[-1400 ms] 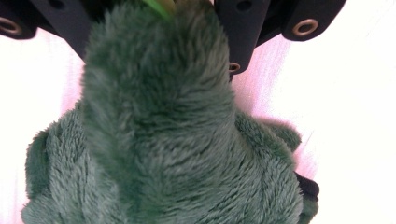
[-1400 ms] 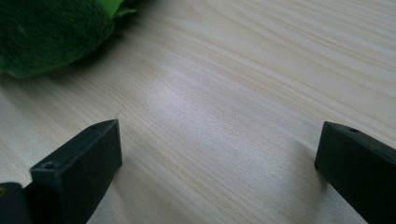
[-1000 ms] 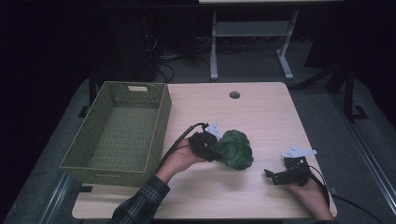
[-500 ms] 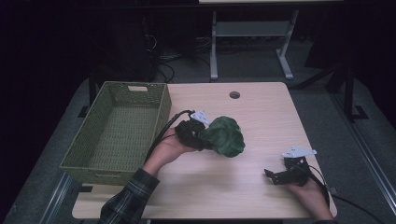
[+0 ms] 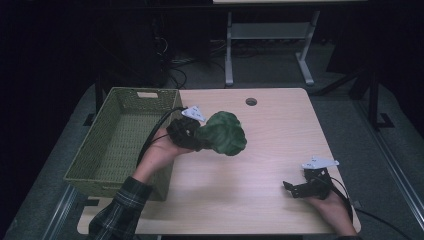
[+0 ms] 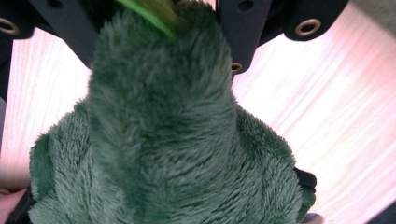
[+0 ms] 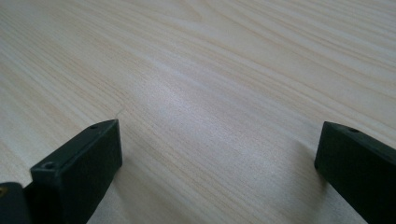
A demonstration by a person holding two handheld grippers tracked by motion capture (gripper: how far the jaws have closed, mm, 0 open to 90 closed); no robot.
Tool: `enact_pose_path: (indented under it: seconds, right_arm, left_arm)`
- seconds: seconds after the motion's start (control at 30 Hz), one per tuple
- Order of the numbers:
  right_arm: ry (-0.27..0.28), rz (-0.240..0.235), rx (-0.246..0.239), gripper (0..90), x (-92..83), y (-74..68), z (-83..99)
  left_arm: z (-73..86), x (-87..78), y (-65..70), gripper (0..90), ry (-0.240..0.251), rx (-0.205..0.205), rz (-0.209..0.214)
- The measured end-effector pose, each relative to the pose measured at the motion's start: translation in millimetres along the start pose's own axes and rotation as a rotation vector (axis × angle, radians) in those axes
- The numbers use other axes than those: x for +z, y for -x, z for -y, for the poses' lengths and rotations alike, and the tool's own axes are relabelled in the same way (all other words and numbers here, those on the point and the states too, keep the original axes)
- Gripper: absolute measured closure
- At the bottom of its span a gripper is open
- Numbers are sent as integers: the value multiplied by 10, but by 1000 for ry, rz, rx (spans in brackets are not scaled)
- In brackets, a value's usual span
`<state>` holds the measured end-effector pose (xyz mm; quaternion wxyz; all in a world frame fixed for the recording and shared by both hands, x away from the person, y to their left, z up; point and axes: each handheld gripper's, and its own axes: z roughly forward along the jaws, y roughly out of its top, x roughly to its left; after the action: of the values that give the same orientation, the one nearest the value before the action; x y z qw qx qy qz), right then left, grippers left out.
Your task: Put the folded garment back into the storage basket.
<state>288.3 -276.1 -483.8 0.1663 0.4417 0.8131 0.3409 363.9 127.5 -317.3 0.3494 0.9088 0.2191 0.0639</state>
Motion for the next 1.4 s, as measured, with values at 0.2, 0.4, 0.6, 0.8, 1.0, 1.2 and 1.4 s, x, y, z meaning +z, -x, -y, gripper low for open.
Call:
enact_pose_path:
  seconds: [0.2,0.4,0.6,0.8,1.0,1.2,1.4]
  right_arm:
    - [0,-1,1,4,0,0,0]
    - [1,0,-1,4,1,2,0]
    - [1,1,1,5,1,2,0]
    - [1,1,1,5,1,2,0]
    - [1,2,1,5,1,3,-1]
    - [1,2,3,5,1,2,-1]
    - [1,3,3,5,1,2,-1]
  left_arm:
    - [72,-201,-101,703,20,-20,-42]
    - [177,-393,-197,703,31,-48,-80]
    - [302,-599,-303,703,49,-79,-117]
    - [437,-805,-386,703,64,-113,-158]
    - [570,-993,-451,703,77,-148,-198]
    - [706,-1167,-518,703,84,-179,-241]
    - [891,-1273,-600,703,90,-222,-281]
